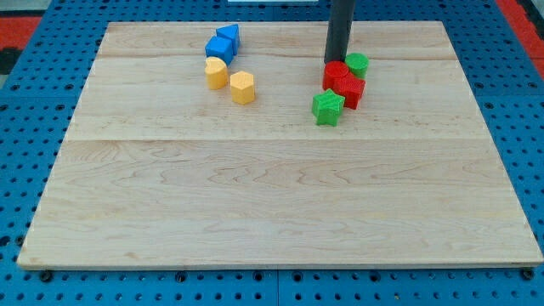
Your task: Move the green circle closer to the group of blocks
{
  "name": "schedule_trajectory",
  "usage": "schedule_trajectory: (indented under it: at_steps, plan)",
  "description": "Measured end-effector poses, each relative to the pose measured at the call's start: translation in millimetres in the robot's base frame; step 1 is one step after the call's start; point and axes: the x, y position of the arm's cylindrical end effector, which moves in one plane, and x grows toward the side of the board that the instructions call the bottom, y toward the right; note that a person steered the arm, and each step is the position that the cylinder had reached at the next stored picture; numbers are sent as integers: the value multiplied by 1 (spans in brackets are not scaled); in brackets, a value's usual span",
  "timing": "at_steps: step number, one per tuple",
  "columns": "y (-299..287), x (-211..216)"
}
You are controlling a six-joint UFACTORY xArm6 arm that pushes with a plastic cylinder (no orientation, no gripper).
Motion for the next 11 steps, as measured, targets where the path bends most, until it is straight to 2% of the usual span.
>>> schedule_trajectory:
  at_steps: [3,4,5,6,8,9,11]
  plan:
    - [-9,13]
    - [3,-2]
    - [54,-18]
    - [82,-30]
    - [81,-24]
    - [70,0]
    - [54,10]
